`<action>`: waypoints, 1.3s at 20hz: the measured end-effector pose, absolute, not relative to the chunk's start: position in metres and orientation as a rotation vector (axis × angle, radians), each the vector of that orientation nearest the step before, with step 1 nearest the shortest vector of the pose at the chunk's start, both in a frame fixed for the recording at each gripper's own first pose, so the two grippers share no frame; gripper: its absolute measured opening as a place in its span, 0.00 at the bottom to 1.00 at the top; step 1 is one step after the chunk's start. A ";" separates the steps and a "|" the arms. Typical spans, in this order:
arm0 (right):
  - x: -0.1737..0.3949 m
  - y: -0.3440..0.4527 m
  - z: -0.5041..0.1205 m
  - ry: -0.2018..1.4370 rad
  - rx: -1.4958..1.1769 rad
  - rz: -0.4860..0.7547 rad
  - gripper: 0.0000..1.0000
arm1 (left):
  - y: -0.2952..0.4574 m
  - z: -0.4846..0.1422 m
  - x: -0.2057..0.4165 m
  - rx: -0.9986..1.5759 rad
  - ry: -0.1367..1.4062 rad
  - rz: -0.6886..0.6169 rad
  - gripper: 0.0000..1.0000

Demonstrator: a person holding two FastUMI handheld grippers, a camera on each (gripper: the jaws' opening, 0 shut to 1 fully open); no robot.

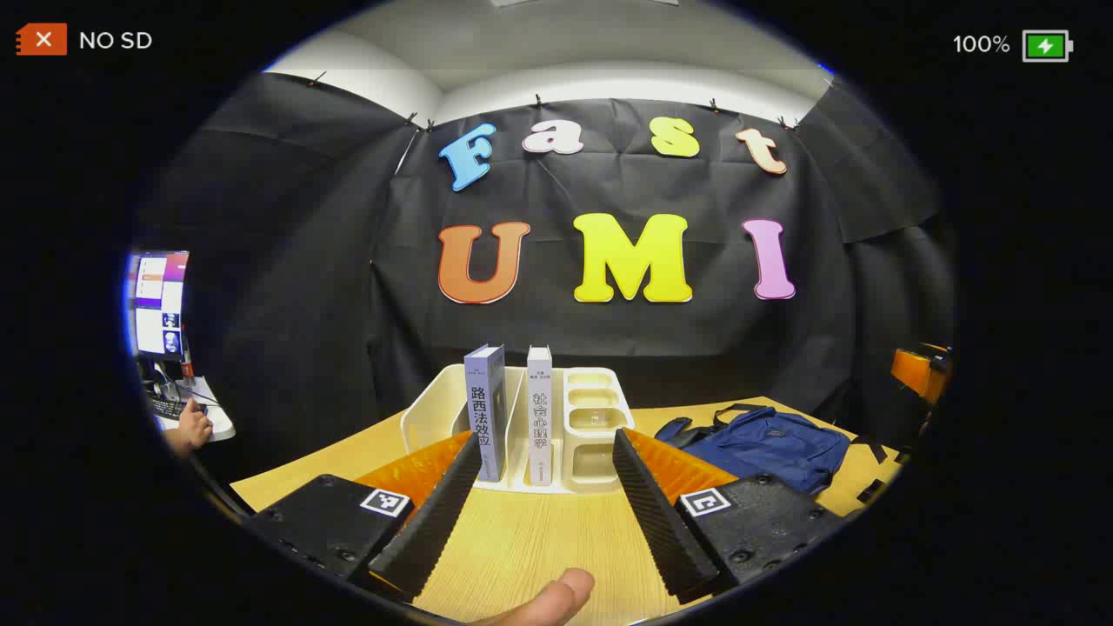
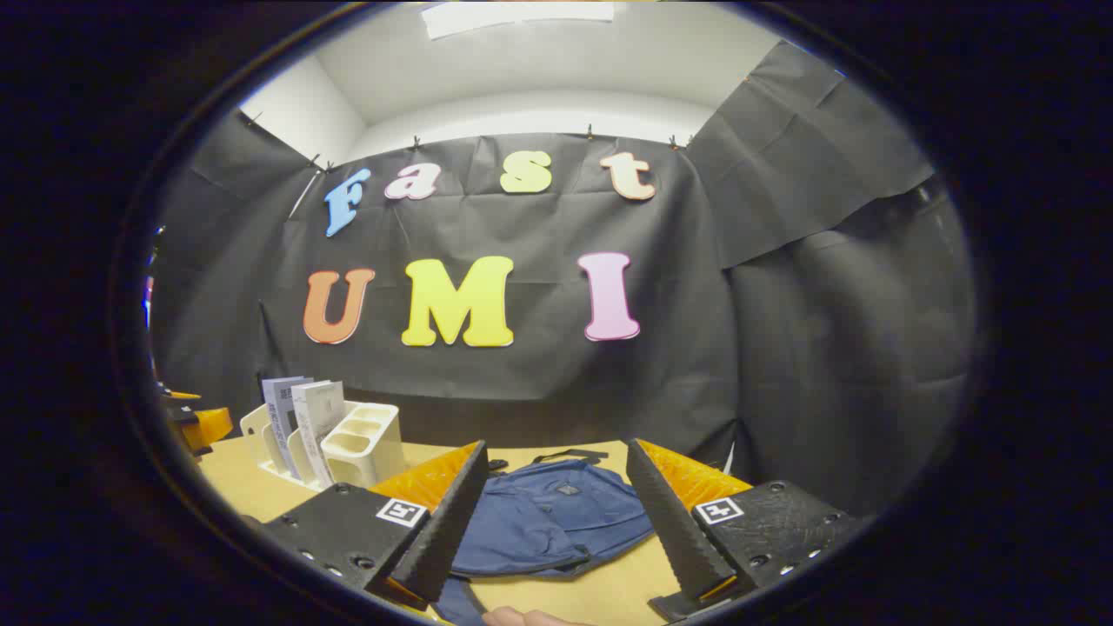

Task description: Open the schoolbag, grab two books from the bookshelf and put them into the schoolbag.

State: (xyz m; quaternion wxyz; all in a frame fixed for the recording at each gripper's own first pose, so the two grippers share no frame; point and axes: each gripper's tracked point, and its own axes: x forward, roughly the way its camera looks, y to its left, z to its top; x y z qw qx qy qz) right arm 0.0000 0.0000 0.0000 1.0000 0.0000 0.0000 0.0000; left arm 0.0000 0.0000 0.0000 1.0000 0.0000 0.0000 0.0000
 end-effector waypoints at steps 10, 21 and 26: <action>-0.001 0.045 -0.023 0.047 -0.132 0.029 0.97 | 0.023 -0.017 0.006 0.017 0.075 0.013 0.97; 0.007 0.060 -0.047 0.135 -0.195 0.063 0.98 | 0.027 -0.013 0.003 0.020 0.064 -0.001 0.97; 0.028 0.072 -0.106 0.271 -0.395 0.041 0.95 | 0.030 -0.016 0.005 0.026 0.072 0.005 0.97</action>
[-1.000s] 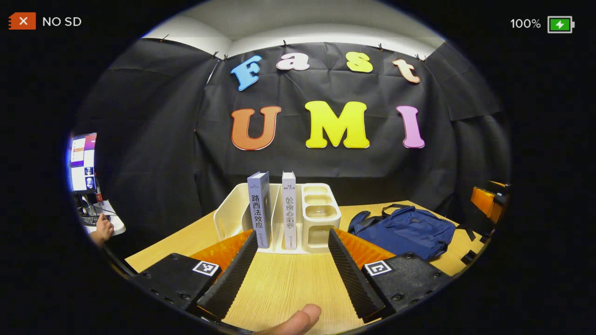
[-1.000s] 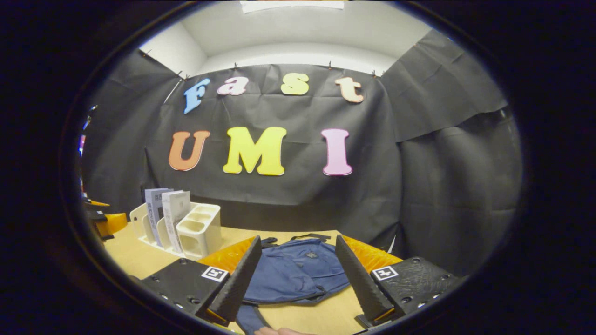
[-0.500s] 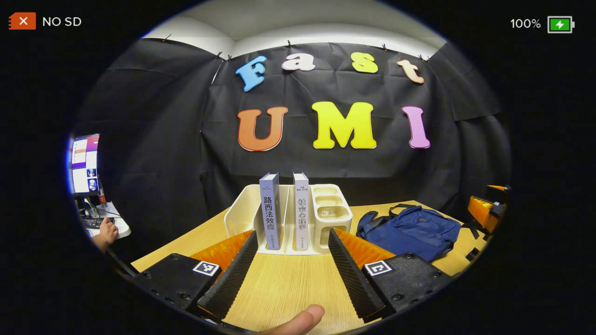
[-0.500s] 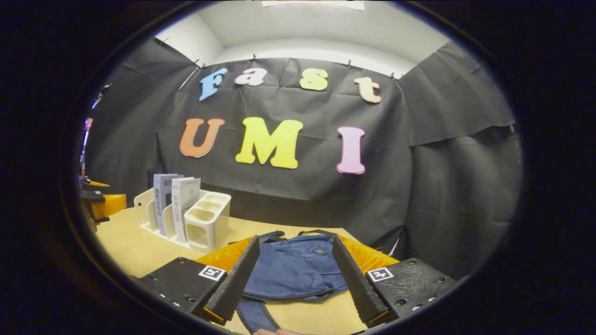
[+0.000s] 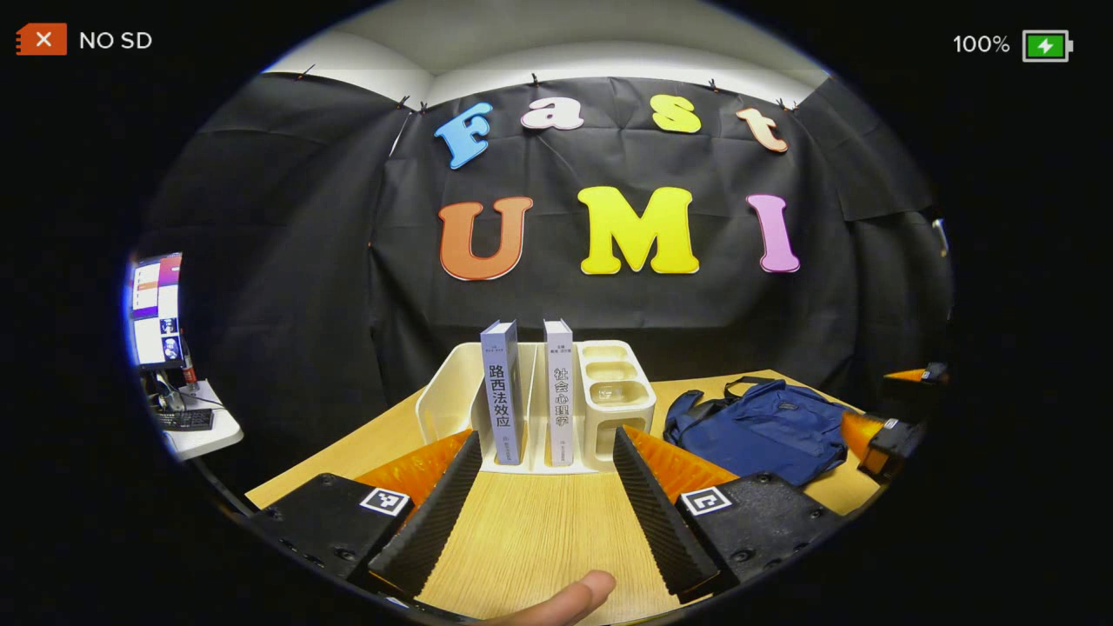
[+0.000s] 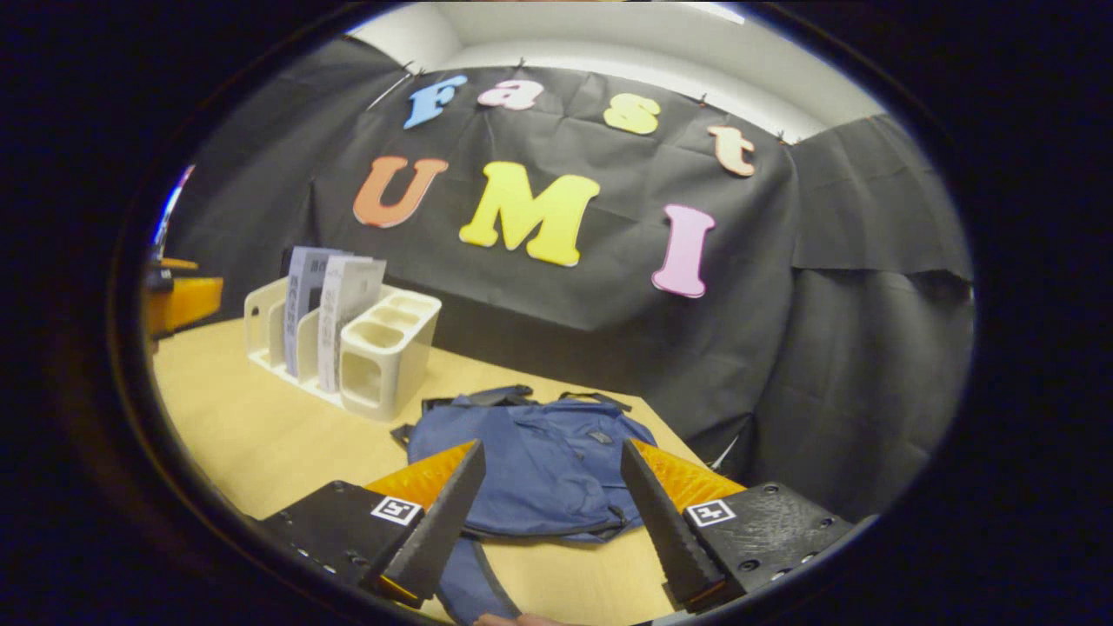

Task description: Open the schoolbag, grab two books from the bookshelf and put them into the schoolbag.

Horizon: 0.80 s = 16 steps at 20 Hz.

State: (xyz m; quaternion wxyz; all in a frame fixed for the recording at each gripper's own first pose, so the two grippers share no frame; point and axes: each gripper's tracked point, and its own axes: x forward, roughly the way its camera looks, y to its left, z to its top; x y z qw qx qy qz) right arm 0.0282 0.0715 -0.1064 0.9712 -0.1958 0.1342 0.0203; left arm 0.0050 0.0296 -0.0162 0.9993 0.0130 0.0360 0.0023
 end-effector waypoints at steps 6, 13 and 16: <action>0.035 0.124 -0.163 0.371 -0.562 0.145 0.95 | 0.041 -0.020 0.007 0.034 0.084 0.030 0.97; 0.060 0.170 -0.207 0.432 -0.884 0.189 0.95 | 0.060 -0.019 0.006 0.020 0.091 0.068 0.97; 0.071 0.167 -0.226 0.499 -0.961 0.169 0.99 | 0.067 -0.016 0.005 0.009 0.085 0.078 0.97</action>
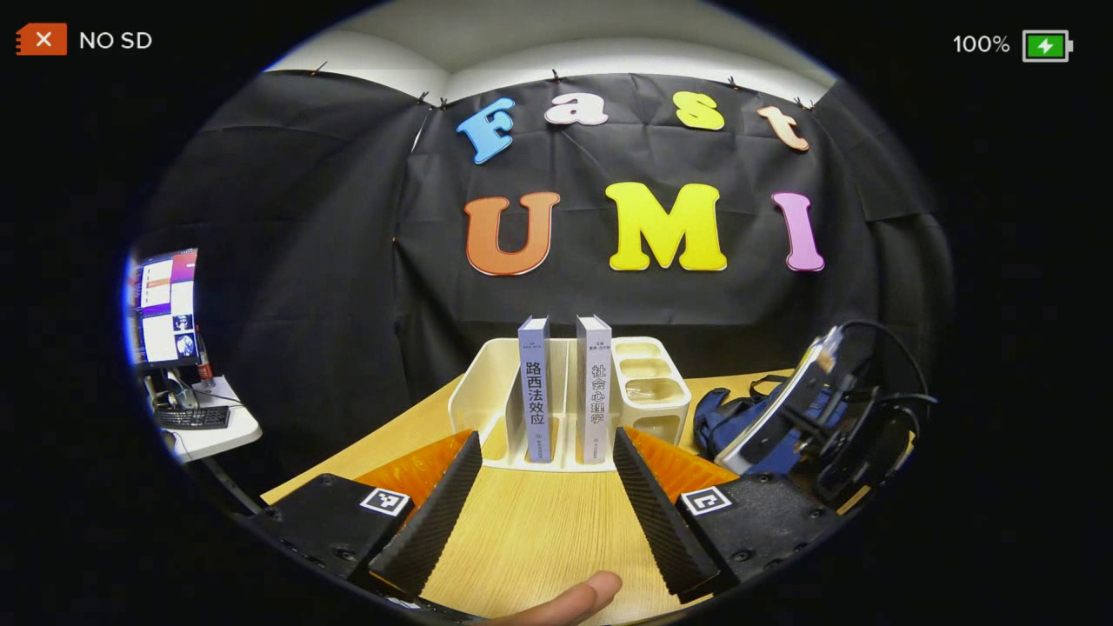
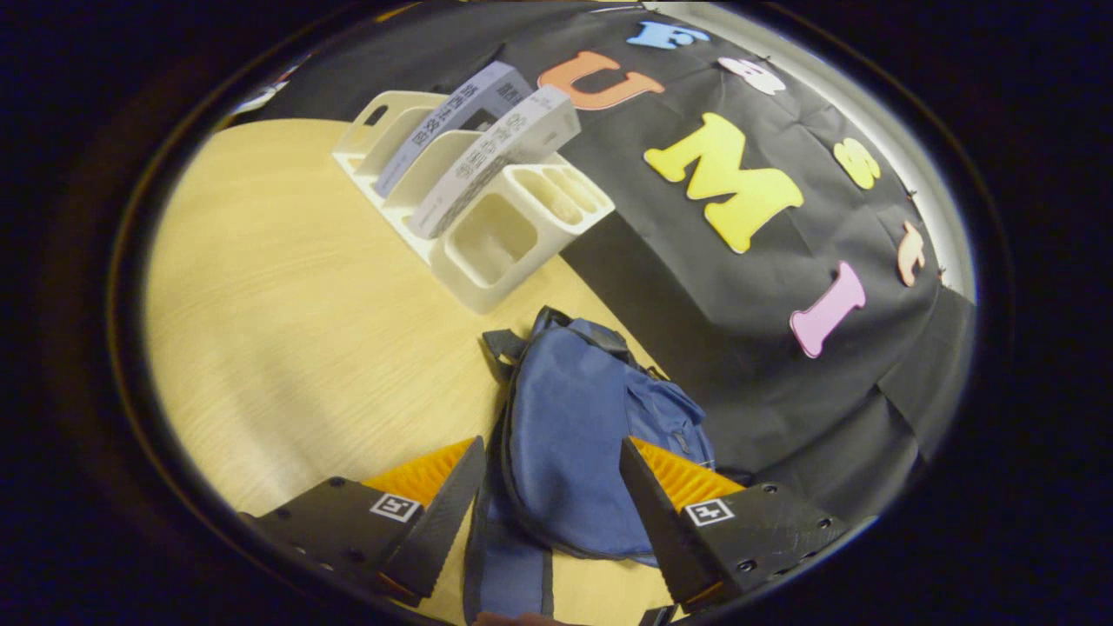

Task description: Open the schoolbag, grab two books from the bookshelf and put them into the schoolbag.

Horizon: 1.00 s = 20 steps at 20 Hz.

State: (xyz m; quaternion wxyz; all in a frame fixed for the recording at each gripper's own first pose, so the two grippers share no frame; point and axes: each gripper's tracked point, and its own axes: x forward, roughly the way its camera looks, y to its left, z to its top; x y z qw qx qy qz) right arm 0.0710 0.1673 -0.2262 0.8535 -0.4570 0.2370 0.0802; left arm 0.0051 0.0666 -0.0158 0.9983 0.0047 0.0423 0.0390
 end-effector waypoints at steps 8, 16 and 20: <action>0.097 0.153 -0.220 0.495 -1.038 0.037 0.96 | 0.068 -0.016 0.004 -0.001 0.094 0.077 0.97; 0.120 0.157 -0.220 0.486 -0.986 -0.005 0.87 | 0.063 -0.021 0.005 -0.008 0.110 0.072 0.98; 0.140 0.161 -0.218 0.460 -0.977 -0.025 0.54 | 0.060 -0.026 0.008 -0.004 0.128 0.072 0.97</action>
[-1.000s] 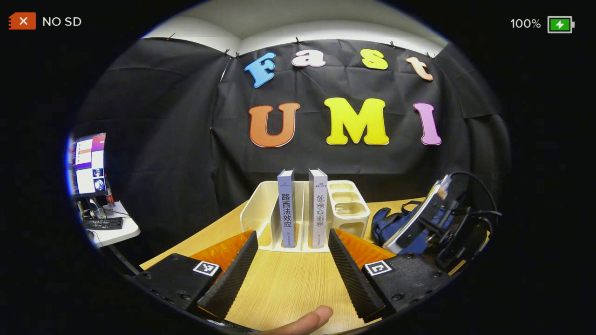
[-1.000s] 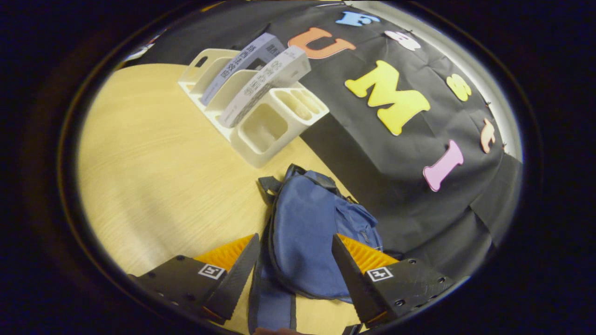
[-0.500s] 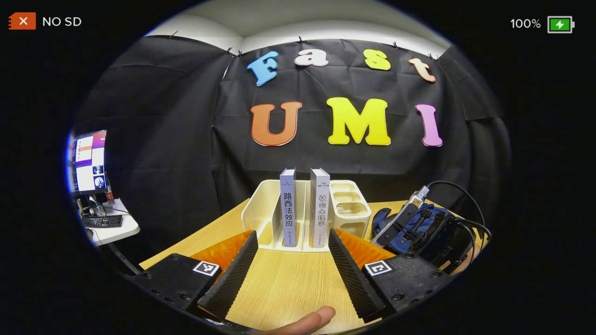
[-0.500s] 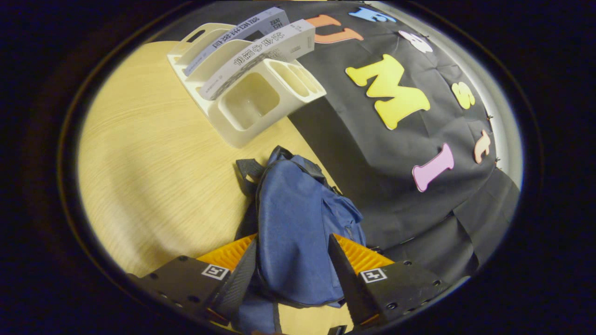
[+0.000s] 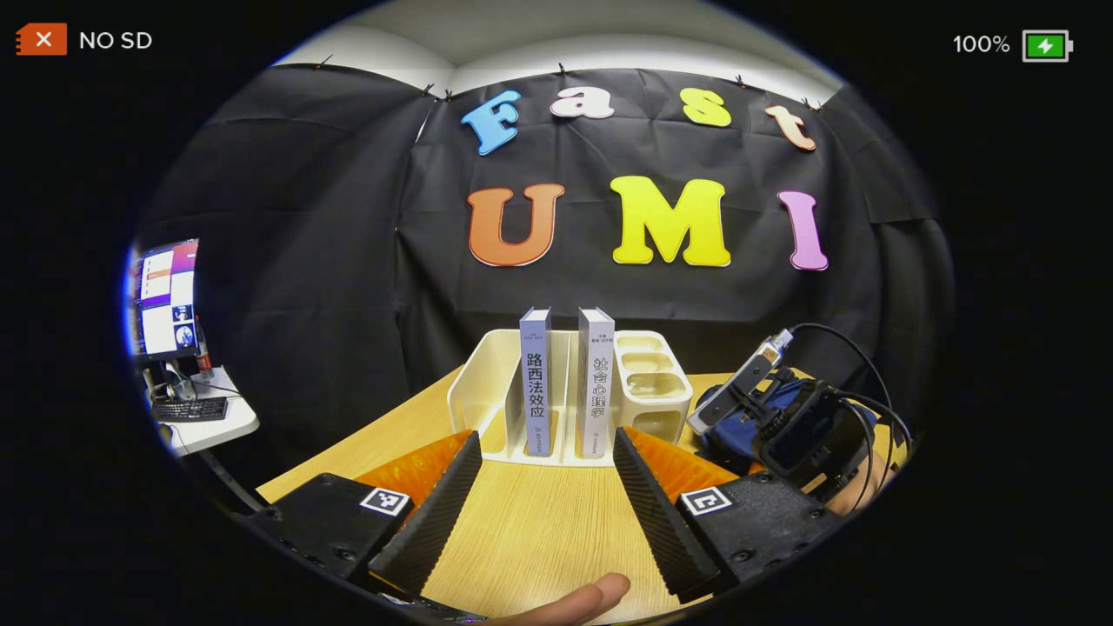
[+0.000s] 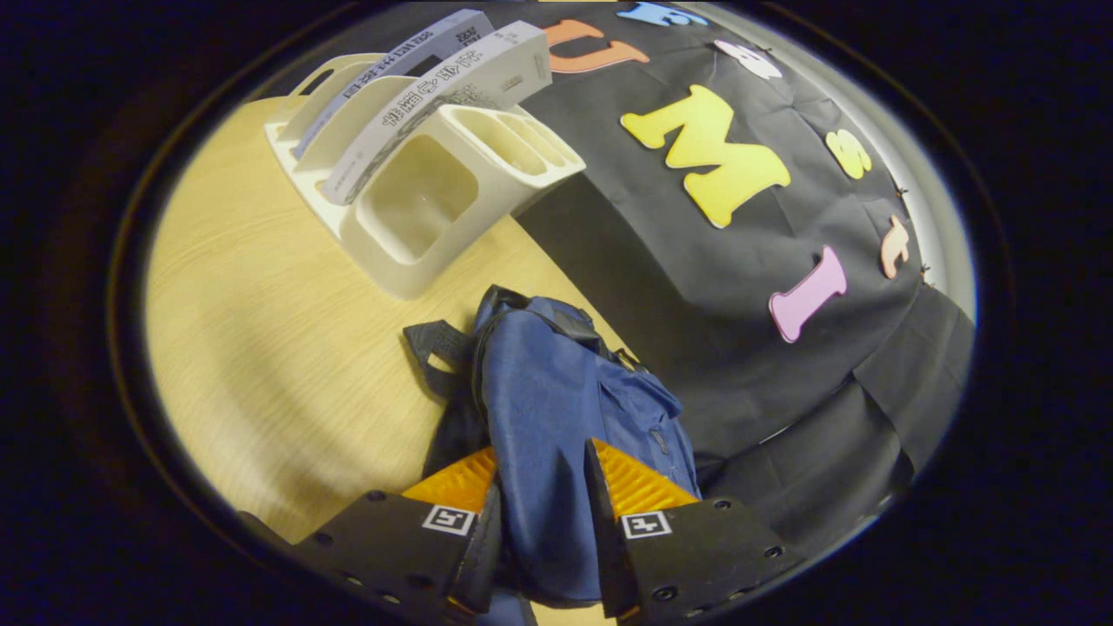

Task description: Open the schoolbag, grab two books from the bookshelf and put them into the schoolbag.

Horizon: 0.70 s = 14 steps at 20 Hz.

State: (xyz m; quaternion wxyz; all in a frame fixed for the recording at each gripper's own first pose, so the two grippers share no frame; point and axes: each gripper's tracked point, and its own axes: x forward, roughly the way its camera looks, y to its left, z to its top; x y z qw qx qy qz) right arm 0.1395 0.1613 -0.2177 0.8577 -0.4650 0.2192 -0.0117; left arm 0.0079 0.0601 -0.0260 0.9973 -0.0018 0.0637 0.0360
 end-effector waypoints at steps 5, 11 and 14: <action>0.148 0.155 -0.233 0.543 -0.900 0.026 0.22 | 0.060 -0.030 0.009 0.007 0.142 0.089 0.98; 0.151 0.154 -0.203 0.511 -0.805 0.085 0.08 | 0.057 -0.036 0.011 -0.011 0.160 0.077 0.98; 0.154 0.150 -0.184 0.510 -0.698 0.116 0.08 | 0.054 -0.039 0.014 -0.029 0.169 0.056 0.97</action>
